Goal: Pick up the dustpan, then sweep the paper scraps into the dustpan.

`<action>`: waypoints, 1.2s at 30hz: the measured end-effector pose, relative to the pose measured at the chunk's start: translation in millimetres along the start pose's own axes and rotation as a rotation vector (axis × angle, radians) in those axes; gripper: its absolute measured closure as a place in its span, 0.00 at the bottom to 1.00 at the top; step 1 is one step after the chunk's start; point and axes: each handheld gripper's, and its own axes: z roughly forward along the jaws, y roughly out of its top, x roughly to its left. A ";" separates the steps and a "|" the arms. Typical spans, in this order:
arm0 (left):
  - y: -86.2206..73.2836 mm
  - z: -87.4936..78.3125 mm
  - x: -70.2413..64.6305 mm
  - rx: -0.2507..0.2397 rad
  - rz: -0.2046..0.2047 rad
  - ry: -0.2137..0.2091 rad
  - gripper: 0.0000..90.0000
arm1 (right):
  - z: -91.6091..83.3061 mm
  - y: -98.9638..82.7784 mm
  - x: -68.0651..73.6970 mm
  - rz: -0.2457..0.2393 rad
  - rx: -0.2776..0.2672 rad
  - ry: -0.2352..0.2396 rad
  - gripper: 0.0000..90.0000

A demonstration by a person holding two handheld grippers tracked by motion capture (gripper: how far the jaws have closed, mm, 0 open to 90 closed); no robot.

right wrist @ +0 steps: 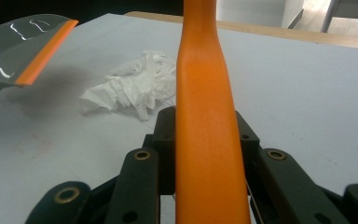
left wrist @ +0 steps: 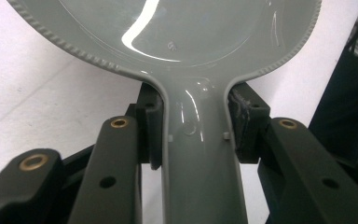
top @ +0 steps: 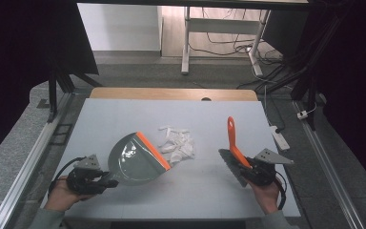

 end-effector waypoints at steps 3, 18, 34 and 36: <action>-0.2 6.3 -1.3 0.057 0.004 -0.012 0.68 | 0.3 -0.1 0.3 0.000 0.000 0.004 0.78; -4.5 16.4 0.7 0.153 0.008 -0.034 0.68 | 1.4 -1.1 0.0 -0.001 0.011 0.000 0.78; -2.5 19.4 -0.8 0.164 0.013 -0.049 0.68 | 13.6 15.1 1.2 -0.009 0.006 -0.023 0.78; -3.4 19.1 0.9 0.153 0.006 -0.058 0.68 | 26.7 22.3 2.3 -0.009 0.016 -0.018 0.78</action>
